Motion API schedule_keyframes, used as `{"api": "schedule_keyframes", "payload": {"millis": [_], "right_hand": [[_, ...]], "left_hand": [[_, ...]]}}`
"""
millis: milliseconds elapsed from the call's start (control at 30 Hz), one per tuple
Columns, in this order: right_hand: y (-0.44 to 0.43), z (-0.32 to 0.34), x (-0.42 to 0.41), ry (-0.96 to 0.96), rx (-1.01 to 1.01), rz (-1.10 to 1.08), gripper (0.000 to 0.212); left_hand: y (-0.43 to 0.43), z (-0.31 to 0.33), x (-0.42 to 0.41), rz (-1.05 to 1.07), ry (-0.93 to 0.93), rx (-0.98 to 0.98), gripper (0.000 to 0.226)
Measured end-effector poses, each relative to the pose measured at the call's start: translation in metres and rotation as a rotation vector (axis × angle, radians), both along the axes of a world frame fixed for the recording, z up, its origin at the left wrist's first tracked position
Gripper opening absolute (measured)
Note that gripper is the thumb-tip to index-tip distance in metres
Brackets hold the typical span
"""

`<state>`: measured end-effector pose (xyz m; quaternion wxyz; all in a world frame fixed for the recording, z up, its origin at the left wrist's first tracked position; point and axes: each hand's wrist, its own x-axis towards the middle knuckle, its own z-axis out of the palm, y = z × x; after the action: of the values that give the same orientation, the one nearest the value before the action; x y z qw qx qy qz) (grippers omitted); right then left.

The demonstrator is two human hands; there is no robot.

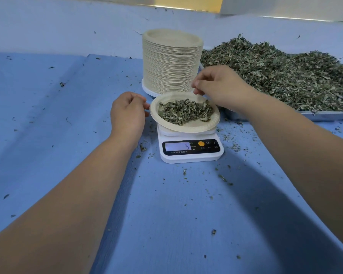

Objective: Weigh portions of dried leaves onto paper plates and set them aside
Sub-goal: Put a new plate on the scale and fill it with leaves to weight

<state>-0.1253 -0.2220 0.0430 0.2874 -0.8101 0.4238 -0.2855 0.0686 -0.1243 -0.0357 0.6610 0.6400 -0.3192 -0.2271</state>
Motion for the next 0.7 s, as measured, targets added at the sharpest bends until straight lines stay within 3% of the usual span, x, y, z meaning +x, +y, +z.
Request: {"api": "schedule_keyframes", "payload": {"millis": [267, 433, 500, 700], "right_hand": [[0.008, -0.003, -0.029, 0.417, -0.244, -0.02, 0.005], [0.006, -0.014, -0.04, 0.101, -0.355, -0.172, 0.01], [-0.001, -0.016, -0.05, 0.069, -0.345, -0.256, 0.015], [-0.016, -0.052, -0.075, 0.469, -0.338, -0.352, 0.044]], "left_hand": [[0.0, 0.001, 0.0, -0.005, 0.004, 0.001, 0.022], [0.001, 0.002, -0.001, 0.001, 0.002, 0.001, 0.021], [0.002, 0.003, -0.001, 0.003, 0.001, 0.001, 0.022], [0.0, 0.003, -0.002, 0.006, -0.003, 0.0, 0.023]]}}
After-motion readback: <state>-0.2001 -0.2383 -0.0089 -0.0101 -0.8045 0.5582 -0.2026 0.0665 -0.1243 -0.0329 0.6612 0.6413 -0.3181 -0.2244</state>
